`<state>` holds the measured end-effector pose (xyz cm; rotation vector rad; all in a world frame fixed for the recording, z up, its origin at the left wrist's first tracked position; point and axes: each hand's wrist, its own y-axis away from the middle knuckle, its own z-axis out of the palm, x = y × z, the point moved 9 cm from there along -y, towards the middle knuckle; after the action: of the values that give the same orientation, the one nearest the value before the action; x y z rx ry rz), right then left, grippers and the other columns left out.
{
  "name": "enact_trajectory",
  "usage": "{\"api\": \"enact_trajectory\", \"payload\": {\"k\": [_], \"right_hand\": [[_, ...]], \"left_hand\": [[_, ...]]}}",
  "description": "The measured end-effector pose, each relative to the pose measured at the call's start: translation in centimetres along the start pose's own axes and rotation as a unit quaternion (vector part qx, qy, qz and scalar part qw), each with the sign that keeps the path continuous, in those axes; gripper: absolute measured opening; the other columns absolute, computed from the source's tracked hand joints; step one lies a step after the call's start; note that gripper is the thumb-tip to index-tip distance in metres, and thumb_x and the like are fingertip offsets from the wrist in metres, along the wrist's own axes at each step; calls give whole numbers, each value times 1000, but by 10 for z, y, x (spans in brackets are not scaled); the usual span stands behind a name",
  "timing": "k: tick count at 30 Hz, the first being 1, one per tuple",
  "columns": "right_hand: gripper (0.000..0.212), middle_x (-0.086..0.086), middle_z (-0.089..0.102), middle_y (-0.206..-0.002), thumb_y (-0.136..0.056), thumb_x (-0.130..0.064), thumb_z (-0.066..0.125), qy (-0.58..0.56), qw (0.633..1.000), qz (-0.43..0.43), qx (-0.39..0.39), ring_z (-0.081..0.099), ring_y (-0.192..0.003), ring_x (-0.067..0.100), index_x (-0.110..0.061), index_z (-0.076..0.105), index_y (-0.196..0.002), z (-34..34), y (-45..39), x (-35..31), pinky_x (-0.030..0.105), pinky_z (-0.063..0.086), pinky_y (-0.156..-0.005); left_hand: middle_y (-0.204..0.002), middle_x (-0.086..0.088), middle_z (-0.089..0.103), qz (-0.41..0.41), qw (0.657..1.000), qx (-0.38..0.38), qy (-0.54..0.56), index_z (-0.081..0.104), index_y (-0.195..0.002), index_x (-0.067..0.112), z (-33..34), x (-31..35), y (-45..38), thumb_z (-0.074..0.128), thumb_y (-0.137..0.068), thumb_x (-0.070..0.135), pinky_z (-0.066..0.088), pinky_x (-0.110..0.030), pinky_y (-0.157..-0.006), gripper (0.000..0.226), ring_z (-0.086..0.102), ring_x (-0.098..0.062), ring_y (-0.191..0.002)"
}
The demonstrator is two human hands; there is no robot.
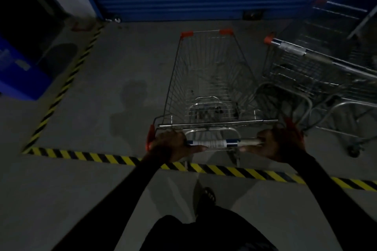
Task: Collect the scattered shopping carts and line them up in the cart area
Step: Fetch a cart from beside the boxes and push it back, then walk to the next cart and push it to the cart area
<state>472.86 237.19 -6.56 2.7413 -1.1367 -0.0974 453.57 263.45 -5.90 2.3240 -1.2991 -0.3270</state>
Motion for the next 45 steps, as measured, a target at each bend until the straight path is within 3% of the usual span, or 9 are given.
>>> {"api": "enact_trajectory", "payload": {"k": [2, 6, 9, 11, 13, 19, 22, 31, 45], "right_hand": [[97, -14, 65, -61, -63, -111, 13, 33, 999, 8, 15, 68, -73, 2, -31, 68, -66, -7, 0, -5, 53, 18, -126], [88, -16, 65, -57, -80, -100, 14, 39, 993, 9, 111, 72, -73, 6, -33, 68, -62, -26, 16, -24, 47, -2, -131], [62, -12, 76, -79, -94, -79, 43, -52, 980, -10, 191, 76, -88, 15, -31, 78, -75, -39, 37, -37, 53, 14, -129], [40, -1, 77, -99, -96, -59, 61, -101, 968, -8, 229, 71, -114, 27, -23, 81, -93, -46, 55, -42, 58, 29, -124], [32, 7, 73, -118, -98, -46, 66, -136, 959, 41, 247, 58, -135, 33, -19, 78, -110, -49, 78, -46, 55, 44, -115], [36, 7, 69, -122, -95, -44, 70, -149, 907, 329, 217, 67, -108, 33, -16, 74, -116, -25, 166, -68, 43, 54, -86], [43, 4, 68, -127, -98, -53, 60, -193, 876, 423, 127, 68, -106, 31, -20, 72, -123, 2, 209, -91, 43, 57, -86], [51, 0, 65, -136, -103, -57, 53, -253, 695, 667, 95, 68, -110, 25, -24, 61, -141, 29, 397, -173, 36, 53, -90], [53, 2, 66, -137, -102, -54, 57, -250, 361, 885, 156, 66, -118, 25, -22, 56, -144, 86, 699, -344, 40, 54, -93]], "left_hand": [[-90, 13, 71, 1, 1000, -11, 2, 66, -73, 29, 1, -4, -8, 5, -48, 117, -13, -69, -120, 110, 67, -16, -109], [-88, 9, 71, 42, 996, -71, 46, 70, -84, 27, 1, -5, -6, 21, -69, 109, 8, -64, -124, 97, 66, -13, -99], [-102, 20, 63, 84, 991, -77, 63, 63, -92, 38, 5, -12, -9, 20, -71, 108, -6, -67, -120, 85, 52, -4, -102], [-91, 17, 59, 159, 985, -38, 47, 58, -88, 36, -1, -4, -13, 32, -82, 99, 20, -52, -116, 69, 56, -6, -94], [-88, 10, 61, 261, 965, 25, 21, 61, -96, 31, -12, 19, -13, 49, -93, 80, 46, -35, -85, 50, 67, -17, -92], [-96, -3, 70, 451, 864, 218, 50, 68, -102, 19, -51, 79, 31, 56, -99, 52, 55, -39, -62, 35, 69, -31, -82], [-91, -1, 68, 517, 826, 216, 65, 65, -93, 22, -47, 107, 62, 61, -97, 48, 53, -40, -58, 26, 67, -31, -79], [-125, 3, 67, 698, 704, 42, -119, 65, -125, 26, 68, 189, 175, 59, -97, 52, 52, -42, -87, 39, 66, -29, -112], [-118, -2, 71, 894, 413, -25, -170, 66, -126, 21, 226, 264, 492, 64, -98, 48, 54, -38, -79, 39, 67, -28, -105]]}}
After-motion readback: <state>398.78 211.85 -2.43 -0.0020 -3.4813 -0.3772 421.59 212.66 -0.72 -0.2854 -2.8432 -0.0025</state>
